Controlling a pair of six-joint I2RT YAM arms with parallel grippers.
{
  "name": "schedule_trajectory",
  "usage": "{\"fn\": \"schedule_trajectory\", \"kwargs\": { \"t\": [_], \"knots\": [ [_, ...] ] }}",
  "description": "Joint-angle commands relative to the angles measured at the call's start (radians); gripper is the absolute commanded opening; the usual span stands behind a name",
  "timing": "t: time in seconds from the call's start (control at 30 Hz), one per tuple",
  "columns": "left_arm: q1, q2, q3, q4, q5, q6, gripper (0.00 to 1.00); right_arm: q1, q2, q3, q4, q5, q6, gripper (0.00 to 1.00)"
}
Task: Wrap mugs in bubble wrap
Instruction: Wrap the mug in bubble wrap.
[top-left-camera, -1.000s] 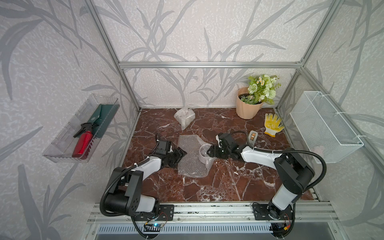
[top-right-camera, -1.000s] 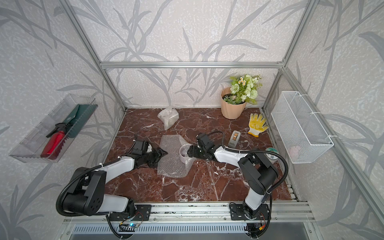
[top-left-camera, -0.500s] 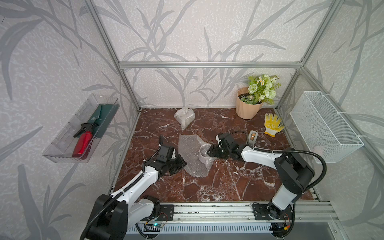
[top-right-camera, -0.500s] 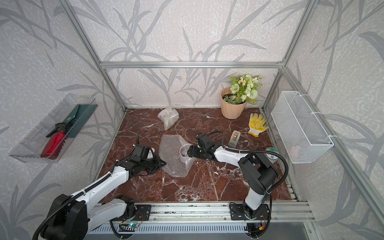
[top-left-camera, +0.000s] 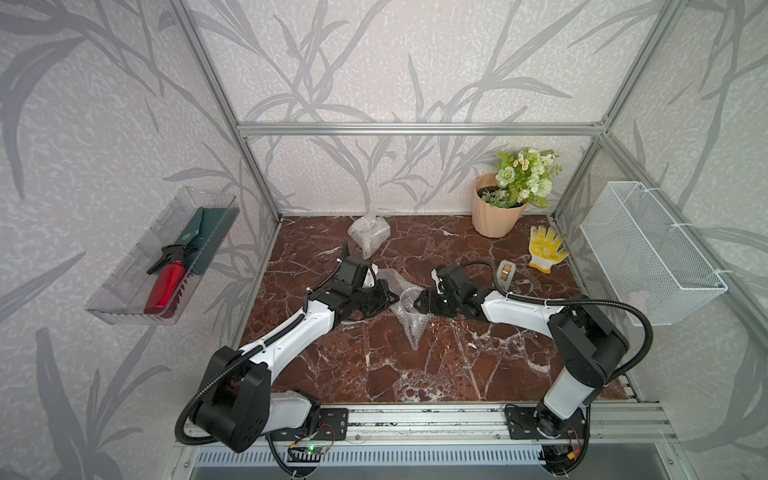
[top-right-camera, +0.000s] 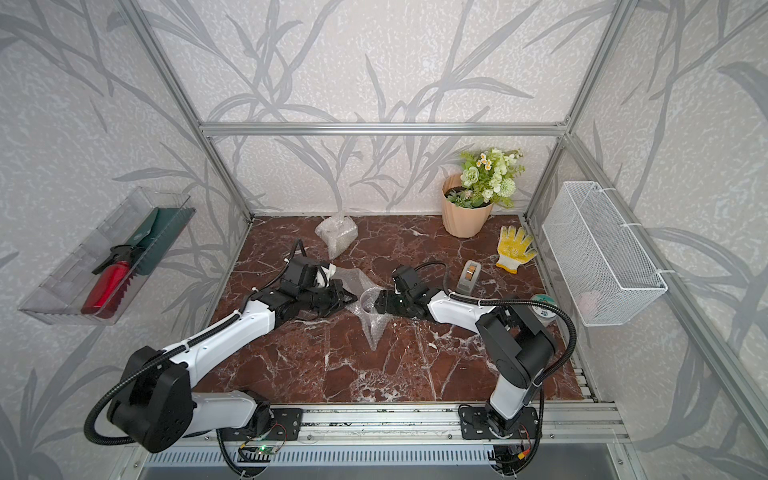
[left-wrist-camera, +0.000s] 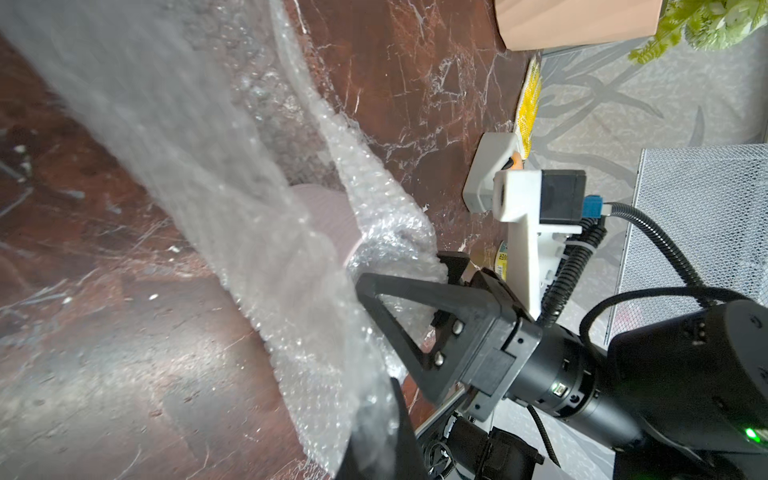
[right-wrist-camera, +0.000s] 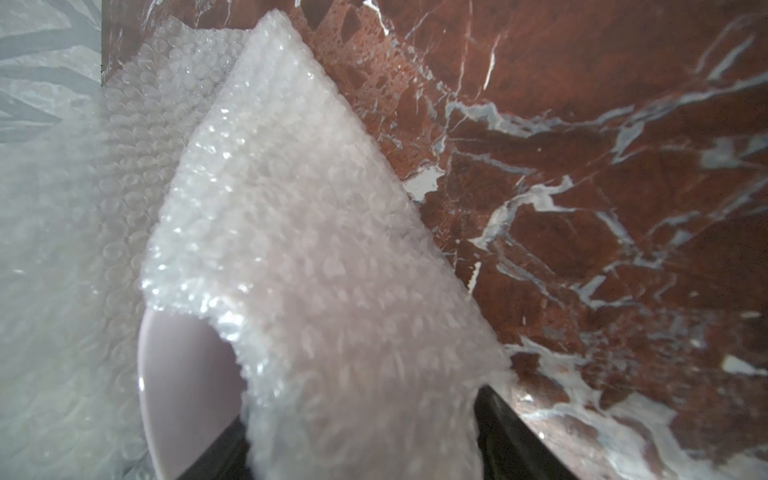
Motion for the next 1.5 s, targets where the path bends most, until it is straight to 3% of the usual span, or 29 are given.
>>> {"fn": "schedule_trajectory", "kwargs": {
  "t": [0.0,0.37,0.63,0.87,1.03,1.37,1.47],
  "knots": [
    [-0.022,0.044,0.066,0.128,0.034,-0.021,0.02,0.0,0.032,0.015,-0.072,-0.006,-0.027,0.72],
    [-0.081,0.249,0.123,0.161,-0.025,-0.05,0.06,0.0,0.028,0.017,-0.068,-0.01,-0.031,0.72],
    [-0.088,0.312,0.109,0.145,-0.075,-0.059,0.3,0.0,-0.051,0.038,-0.083,-0.018,-0.08,0.72],
    [-0.087,0.333,0.095,0.13,-0.092,-0.061,0.49,0.0,-0.191,0.031,-0.183,0.107,-0.148,0.73],
    [-0.089,0.343,0.098,0.137,-0.087,-0.066,0.62,0.0,-0.262,-0.03,-0.156,0.089,-0.177,0.82],
    [-0.09,0.349,0.092,0.167,-0.077,-0.09,0.68,0.001,-0.203,-0.057,-0.031,0.027,-0.12,0.86],
    [-0.09,0.35,0.09,0.172,-0.075,-0.097,0.67,0.0,-0.177,-0.067,0.034,0.023,-0.038,0.86]
  ]
}}
